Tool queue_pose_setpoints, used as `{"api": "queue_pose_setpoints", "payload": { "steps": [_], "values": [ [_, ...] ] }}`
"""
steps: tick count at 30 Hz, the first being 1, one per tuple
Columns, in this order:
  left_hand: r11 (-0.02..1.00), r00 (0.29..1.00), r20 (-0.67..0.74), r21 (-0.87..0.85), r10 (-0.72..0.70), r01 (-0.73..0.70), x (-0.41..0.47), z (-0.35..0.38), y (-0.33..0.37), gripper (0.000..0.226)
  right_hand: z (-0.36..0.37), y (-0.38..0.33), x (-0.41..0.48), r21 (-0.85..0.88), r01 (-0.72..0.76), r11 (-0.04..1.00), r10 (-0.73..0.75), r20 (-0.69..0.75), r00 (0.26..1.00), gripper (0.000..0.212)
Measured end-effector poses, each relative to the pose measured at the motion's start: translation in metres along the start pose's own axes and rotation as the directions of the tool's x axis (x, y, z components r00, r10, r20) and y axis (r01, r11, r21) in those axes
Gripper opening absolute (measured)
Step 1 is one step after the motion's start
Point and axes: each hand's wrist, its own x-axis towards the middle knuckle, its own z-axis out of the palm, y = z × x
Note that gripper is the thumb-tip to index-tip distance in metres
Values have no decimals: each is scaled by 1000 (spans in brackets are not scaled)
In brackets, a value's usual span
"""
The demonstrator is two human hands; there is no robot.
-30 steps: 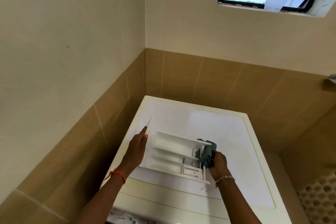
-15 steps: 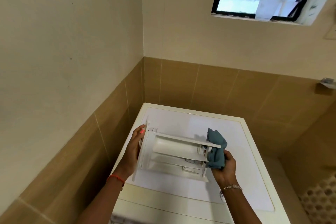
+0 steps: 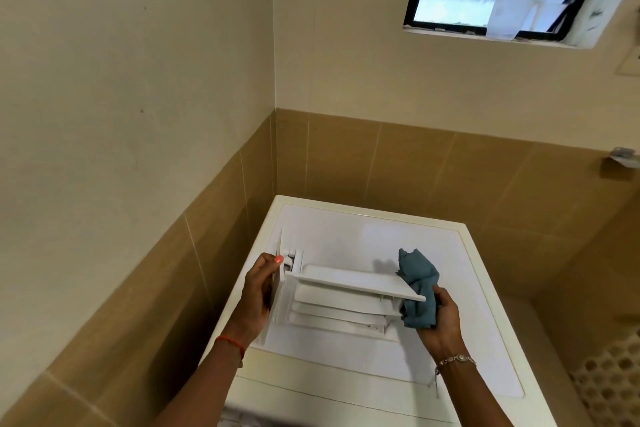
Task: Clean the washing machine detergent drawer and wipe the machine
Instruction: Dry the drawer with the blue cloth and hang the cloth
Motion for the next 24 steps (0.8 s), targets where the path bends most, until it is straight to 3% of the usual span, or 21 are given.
{"api": "queue_pose_setpoints", "payload": {
  "steps": [2,3,5,7,9,11,13,14,16,18,20,24],
  "values": [
    [1000,1000,1,0,-18,18,-1,1,2,28,10,-9,-5,-77,29,997,-33,-57,998,33],
    [1000,1000,-1,-2,-28,28,-1,1,3,29,13,-13,-4,-118,58,991,-67,-74,995,18],
    [998,999,-7,11,-54,54,-2,1,7,29,25,-22,-4,-286,155,945,-183,-73,980,24],
    [997,997,-27,17,-71,72,1,1,11,25,44,-32,-12,-501,267,823,-311,-6,950,20],
    [996,994,-63,20,-86,87,5,1,14,18,63,-35,-18,-683,303,665,-322,104,941,33],
    [994,989,-105,25,-101,104,9,3,16,9,80,-27,-22,-736,361,573,-339,188,922,30],
    [991,978,-170,30,-124,131,15,8,16,8,96,-8,-29,-755,515,407,-399,360,843,18],
    [988,966,-223,53,-132,147,18,11,15,17,101,6,-30,-754,577,314,-371,462,806,19],
    [965,928,-350,175,-126,197,28,15,14,35,107,36,-29,-768,630,115,-137,616,775,24],
    [902,915,-393,357,-90,242,32,20,17,45,111,63,-24,-725,663,-185,106,656,747,38],
    [862,937,-342,454,-65,225,33,26,21,48,116,76,-21,-623,649,-438,170,651,739,44],
    [897,975,-214,418,-58,145,30,30,22,48,132,80,-14,-553,592,-586,171,630,758,55]
  ]
}}
